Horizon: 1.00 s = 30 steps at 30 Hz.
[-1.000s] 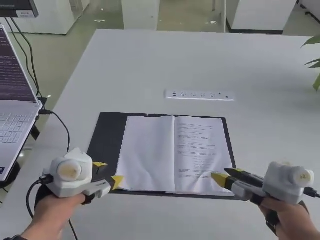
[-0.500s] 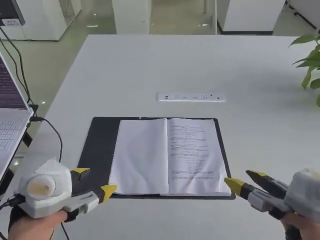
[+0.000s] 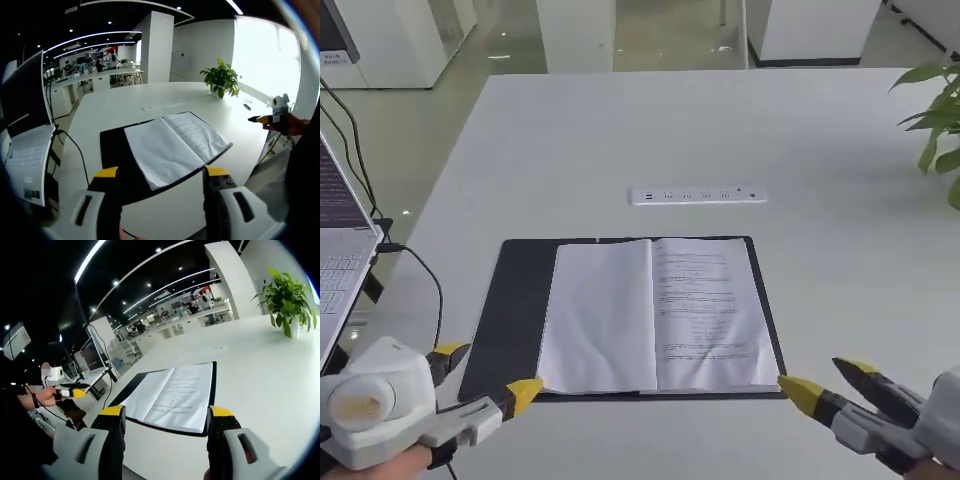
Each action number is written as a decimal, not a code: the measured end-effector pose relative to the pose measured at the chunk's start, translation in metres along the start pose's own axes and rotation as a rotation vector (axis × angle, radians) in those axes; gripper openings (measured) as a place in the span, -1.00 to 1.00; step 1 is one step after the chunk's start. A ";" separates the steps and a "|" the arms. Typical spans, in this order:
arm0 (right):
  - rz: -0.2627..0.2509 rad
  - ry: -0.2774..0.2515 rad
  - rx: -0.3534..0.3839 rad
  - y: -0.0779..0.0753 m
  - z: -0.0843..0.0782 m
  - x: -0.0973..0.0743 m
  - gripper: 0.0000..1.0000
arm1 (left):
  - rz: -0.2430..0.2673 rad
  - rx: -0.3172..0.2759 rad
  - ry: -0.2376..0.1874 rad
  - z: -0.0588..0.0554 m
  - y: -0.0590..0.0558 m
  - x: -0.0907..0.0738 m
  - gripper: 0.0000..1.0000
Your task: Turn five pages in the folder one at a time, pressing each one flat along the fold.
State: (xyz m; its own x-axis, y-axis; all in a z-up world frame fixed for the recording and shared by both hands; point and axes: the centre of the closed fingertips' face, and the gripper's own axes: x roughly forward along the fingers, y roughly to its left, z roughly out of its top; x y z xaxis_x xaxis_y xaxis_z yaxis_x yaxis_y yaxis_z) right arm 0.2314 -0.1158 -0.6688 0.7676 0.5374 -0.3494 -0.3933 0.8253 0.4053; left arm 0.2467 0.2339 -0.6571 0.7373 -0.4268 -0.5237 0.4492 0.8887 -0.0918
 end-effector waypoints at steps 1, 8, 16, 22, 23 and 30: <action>-0.001 -0.002 0.001 0.000 0.000 0.000 0.31 | 0.000 0.002 0.002 0.000 -0.001 -0.001 0.33; -0.008 0.028 -0.026 0.002 -0.006 -0.005 0.35 | -0.015 0.007 0.017 0.000 -0.004 -0.002 0.38; -0.018 0.028 -0.009 0.002 -0.008 -0.008 0.35 | -0.077 -0.007 0.024 0.003 -0.018 0.007 0.38; -0.022 0.014 -0.007 0.000 -0.002 -0.009 0.36 | -0.123 0.038 0.051 0.005 -0.035 0.022 0.38; -0.022 0.012 -0.005 0.000 -0.002 -0.009 0.36 | -0.133 0.043 0.055 0.006 -0.038 0.026 0.38; -0.030 0.012 -0.006 0.001 0.002 -0.015 0.36 | -0.200 0.088 0.070 0.014 -0.060 0.046 0.37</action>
State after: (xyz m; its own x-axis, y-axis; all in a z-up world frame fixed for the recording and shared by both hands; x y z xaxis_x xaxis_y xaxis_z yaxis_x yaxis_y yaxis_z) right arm 0.2211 -0.1236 -0.6616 0.7732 0.5143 -0.3710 -0.3735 0.8421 0.3890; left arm 0.2606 0.1586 -0.6640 0.5934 -0.5779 -0.5603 0.6276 0.7681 -0.1275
